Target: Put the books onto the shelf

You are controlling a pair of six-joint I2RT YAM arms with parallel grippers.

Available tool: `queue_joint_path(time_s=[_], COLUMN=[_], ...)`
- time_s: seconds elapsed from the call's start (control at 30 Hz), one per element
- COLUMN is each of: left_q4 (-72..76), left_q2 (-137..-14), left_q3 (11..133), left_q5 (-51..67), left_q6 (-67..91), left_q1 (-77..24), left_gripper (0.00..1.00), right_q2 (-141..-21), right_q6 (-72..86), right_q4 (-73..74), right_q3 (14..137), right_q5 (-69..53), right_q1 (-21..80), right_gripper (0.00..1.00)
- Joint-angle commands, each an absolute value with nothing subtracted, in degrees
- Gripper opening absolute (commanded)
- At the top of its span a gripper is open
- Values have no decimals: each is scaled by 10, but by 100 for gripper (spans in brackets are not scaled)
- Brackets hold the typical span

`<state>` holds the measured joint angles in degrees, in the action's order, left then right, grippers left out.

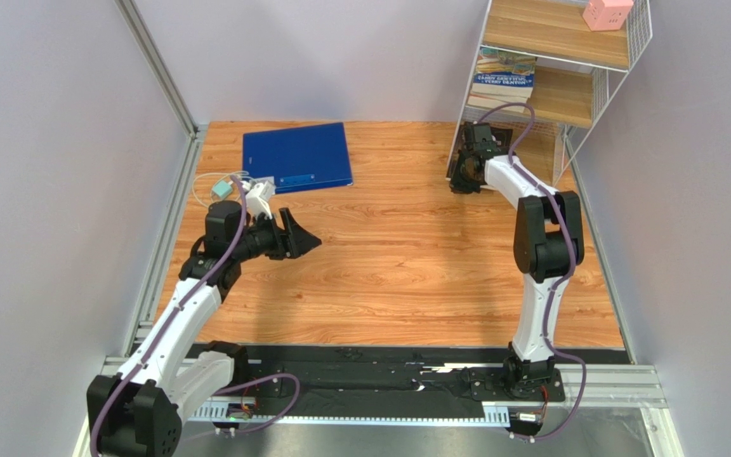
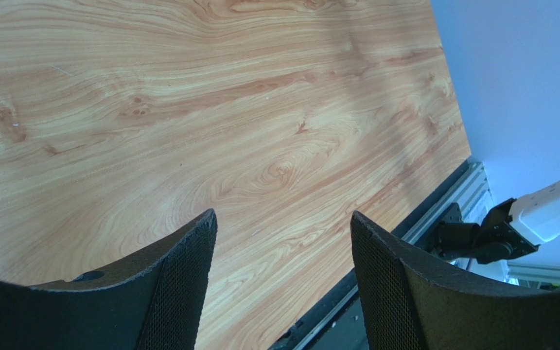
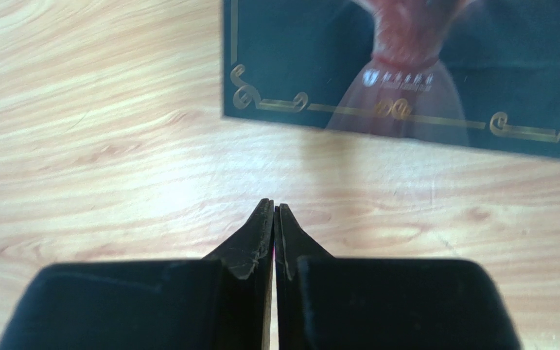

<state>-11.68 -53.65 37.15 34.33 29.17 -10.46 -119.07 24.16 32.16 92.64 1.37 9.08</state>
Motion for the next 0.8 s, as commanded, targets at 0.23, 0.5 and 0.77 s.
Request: queue_joint_path(time_s=[0.23,0.5,0.77], left_q4=[-198,-240,-279], left_q2=[-494,-497,-500], left_q3=[433,460,491], left_q5=[297,265,252], left_q6=[250,240,227], left_q1=[-104,-104,-104], left_gripper=[100,100,100], right_q2=[-1039,-920,-774], right_q6=[242,233,241], right_q4=[274,256,249], right_q3=[788,660,563], right_q5=[14,18,49], right_q1=[127,170,221], right_gripper=[4,9,67])
